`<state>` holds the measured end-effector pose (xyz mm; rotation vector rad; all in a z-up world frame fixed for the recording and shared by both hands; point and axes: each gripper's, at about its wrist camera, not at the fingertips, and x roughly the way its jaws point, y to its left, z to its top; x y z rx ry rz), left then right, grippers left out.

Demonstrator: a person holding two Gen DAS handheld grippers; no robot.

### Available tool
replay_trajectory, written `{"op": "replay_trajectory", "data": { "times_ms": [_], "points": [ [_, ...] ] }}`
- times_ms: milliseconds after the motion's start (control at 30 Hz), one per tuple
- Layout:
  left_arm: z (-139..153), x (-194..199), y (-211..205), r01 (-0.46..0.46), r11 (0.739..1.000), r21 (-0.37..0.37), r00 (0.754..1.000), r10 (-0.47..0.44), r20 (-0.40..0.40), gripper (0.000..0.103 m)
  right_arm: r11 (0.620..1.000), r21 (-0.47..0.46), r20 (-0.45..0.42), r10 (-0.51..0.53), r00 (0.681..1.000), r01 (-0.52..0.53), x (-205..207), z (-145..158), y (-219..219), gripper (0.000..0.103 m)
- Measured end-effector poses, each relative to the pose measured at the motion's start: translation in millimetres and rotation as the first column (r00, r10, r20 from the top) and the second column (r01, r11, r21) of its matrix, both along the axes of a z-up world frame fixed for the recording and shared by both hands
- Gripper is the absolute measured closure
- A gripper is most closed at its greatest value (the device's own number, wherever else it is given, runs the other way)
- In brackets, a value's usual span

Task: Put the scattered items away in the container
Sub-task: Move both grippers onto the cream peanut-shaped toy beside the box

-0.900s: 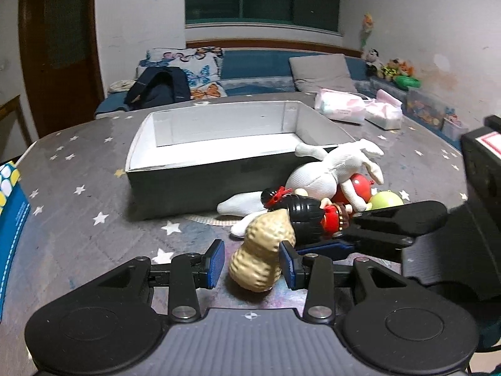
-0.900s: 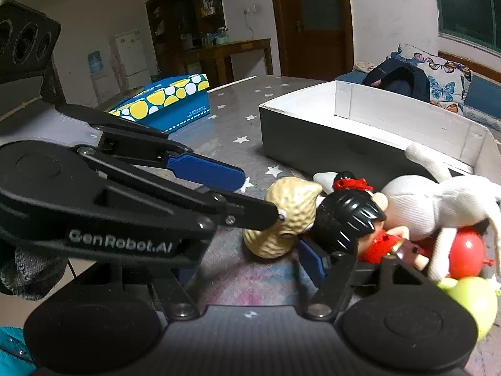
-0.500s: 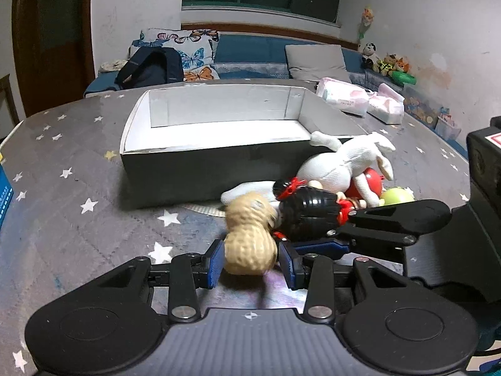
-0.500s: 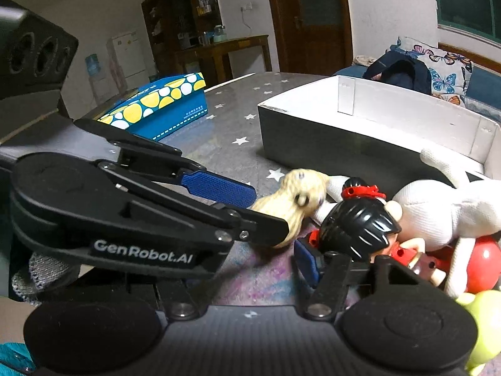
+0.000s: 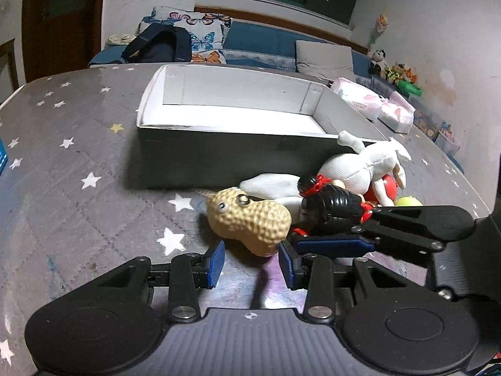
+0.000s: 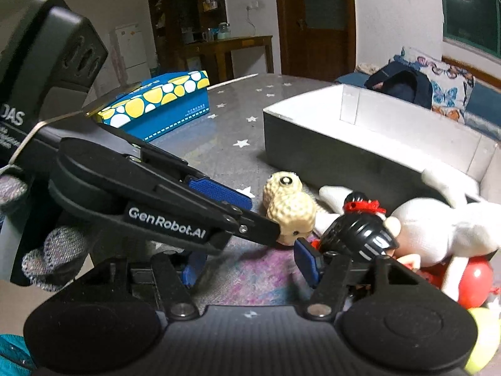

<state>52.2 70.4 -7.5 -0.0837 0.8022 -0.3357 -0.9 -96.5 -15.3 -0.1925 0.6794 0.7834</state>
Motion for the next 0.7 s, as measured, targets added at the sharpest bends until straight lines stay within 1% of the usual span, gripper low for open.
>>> {"op": "replay_trajectory", "data": {
  "times_ms": [133, 233, 333, 400, 567, 700],
  "points": [
    [3.2, -1.5, 10.3, -0.023, 0.999, -0.028, 1.0, 0.023, 0.007, 0.063, 1.0, 0.002, 0.037, -0.005, 0.999, 0.005, -0.5, 11.8, -1.9, 0.041],
    [5.7, 0.1, 19.8, -0.048, 0.995, -0.084, 0.999, 0.049, 0.008, 0.063, 1.0, -0.008, 0.06, -0.006, 0.998, 0.006, 5.0, 18.7, 1.6, 0.04],
    [8.6, 0.9, 26.0, -0.066, 0.992, -0.11, 0.998, 0.068, 0.015, 0.063, 0.999, -0.032, 0.086, 0.001, 0.996, 0.002, 10.3, 21.2, 8.5, 0.04],
    [9.4, 1.9, 30.0, -0.074, 0.99, -0.124, 0.997, 0.076, 0.013, 0.063, 0.999, -0.043, 0.083, 0.011, 0.996, -0.007, 16.2, 20.9, 12.7, 0.04],
    [5.3, 7.1, 41.1, -0.103, 0.978, -0.181, 0.995, 0.1, -0.027, 0.063, 0.996, -0.09, 0.07, 0.028, 0.997, -0.022, 27.6, 14.3, 25.3, 0.04],
    [0.5, 8.2, 49.4, -0.124, 0.969, -0.213, 0.992, 0.116, -0.049, 0.063, 0.992, -0.115, 0.062, 0.055, 0.997, -0.048, 26.2, 8.6, 34.7, 0.041]
  ]
}}
